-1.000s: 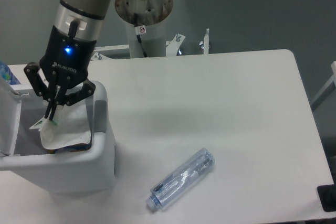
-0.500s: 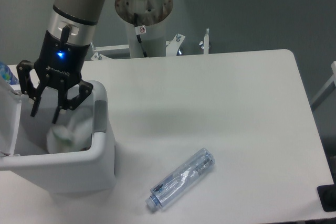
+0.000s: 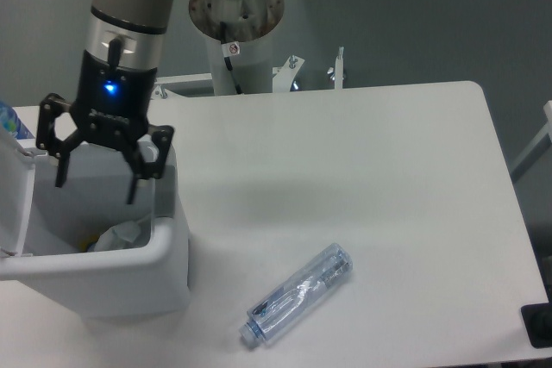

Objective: Place the trash in the trash can
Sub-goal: 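Move the gripper back over the clear plastic water bottle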

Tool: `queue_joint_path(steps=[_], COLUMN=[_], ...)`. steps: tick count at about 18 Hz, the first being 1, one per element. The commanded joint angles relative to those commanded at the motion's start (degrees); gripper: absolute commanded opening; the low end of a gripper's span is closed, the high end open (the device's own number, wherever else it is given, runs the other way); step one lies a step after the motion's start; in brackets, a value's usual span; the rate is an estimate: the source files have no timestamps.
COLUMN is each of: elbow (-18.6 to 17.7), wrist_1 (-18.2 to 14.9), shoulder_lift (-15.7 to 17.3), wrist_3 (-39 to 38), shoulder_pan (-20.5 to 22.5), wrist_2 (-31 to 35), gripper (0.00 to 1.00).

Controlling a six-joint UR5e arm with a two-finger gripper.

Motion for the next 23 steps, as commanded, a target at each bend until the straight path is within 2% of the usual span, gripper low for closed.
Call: queue_joint_path(steps=[2,8,13,17,20,23], elbow=[1.14,7.38,8.0,8.79,9.41,9.41], wrist_1=[0.09,0.18,0.35,0.44,2.54,6.67], shoulder_lift=[-0.7,-6.58,-10.19,-13.09,-15.64,-18.19], wrist_3=[-0.09,-0.7,0.44,1.49,1.76,0.71], shoulder_pan=[2.72,8.61,10.46,12.66,13.19,13.37], wrist_2=[3.0,3.28,9.15,9.61,9.61,9.61], gripper=[1.0,1.0,1.0,1.0,1.0,1.0])
